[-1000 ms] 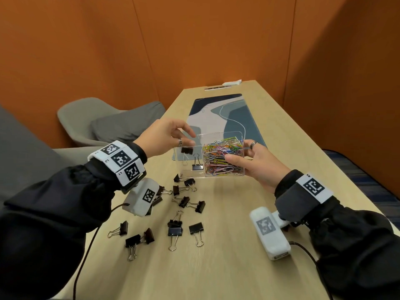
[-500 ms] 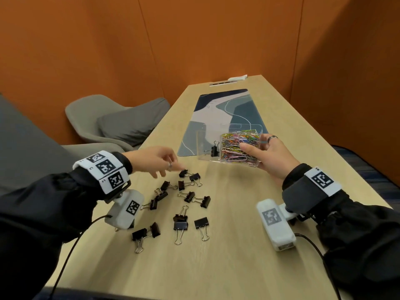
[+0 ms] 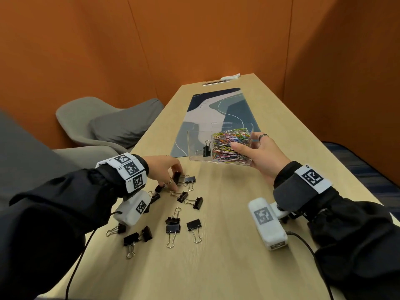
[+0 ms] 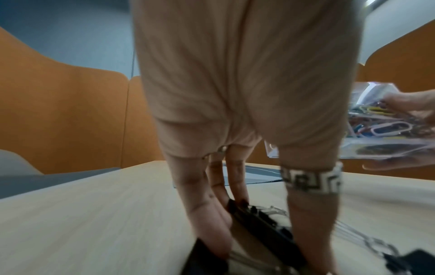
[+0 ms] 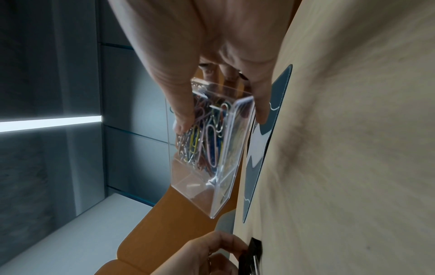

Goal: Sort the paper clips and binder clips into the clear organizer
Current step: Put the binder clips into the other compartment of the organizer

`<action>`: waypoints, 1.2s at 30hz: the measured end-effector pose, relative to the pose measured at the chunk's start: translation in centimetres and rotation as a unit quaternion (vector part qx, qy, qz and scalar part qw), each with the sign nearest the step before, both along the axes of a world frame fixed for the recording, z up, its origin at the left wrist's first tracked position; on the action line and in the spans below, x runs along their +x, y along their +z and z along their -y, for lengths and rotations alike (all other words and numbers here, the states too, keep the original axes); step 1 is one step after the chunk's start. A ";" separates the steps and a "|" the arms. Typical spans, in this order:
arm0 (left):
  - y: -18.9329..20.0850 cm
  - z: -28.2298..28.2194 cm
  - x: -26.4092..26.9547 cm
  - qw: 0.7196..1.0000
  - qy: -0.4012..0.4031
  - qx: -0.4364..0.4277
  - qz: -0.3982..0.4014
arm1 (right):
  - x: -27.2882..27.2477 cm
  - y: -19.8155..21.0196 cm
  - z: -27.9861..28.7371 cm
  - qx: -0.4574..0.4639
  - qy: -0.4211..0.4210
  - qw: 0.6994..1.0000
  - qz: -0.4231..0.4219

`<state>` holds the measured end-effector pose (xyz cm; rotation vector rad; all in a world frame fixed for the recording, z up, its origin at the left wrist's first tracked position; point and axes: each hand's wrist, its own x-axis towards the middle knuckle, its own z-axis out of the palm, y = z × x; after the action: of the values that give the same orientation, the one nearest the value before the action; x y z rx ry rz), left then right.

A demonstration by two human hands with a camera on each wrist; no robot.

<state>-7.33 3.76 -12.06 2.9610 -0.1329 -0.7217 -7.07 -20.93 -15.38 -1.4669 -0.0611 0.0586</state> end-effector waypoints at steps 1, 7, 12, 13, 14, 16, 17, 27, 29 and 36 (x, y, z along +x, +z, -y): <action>0.0 0.1 0.1 1.000 0.000 0.005 0.004 | 0.0 0.0 0.0 -0.001 0.001 1.000 0.000; -0.1 0.1 0.3 1.000 0.000 0.009 0.001 | 0.1 -0.2 -0.1 -0.009 0.009 1.000 0.000; -0.2 0.0 0.5 1.000 -0.022 0.008 0.003 | 0.2 -0.3 -0.1 -0.005 0.016 1.000 -0.003; -0.1 0.0 0.5 1.000 -0.027 0.007 0.003 | 0.2 -0.4 -0.1 -0.006 0.016 1.000 -0.003; -0.1 0.0 0.4 0.999 -0.033 0.005 0.002 | 0.3 -0.4 -0.1 -0.007 0.017 1.000 -0.003; -0.1 -0.1 0.4 0.999 -0.043 -0.004 0.002 | 0.4 -0.5 -0.1 -0.010 0.017 1.000 -0.005; -0.1 -0.1 0.4 0.999 -0.049 -0.012 0.001 | 0.4 -0.5 -0.1 -0.011 0.017 1.000 -0.006; -0.3 -0.9 0.5 0.997 -0.051 -0.014 0.057 | 0.6 -0.7 0.0 -0.016 0.018 1.000 -0.006; -0.2 -1.5 0.4 0.996 -0.044 -0.029 0.070 | 0.6 -0.7 -0.1 -0.015 0.018 1.000 -0.006; -0.2 -2.1 -0.3 0.989 -0.013 -0.129 0.074 | 0.6 -0.8 -0.1 -0.009 0.021 1.000 -0.005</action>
<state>-7.62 5.87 -12.29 2.7661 -0.2554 -0.4466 -6.47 -20.86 -16.14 -1.4842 -0.0839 0.1001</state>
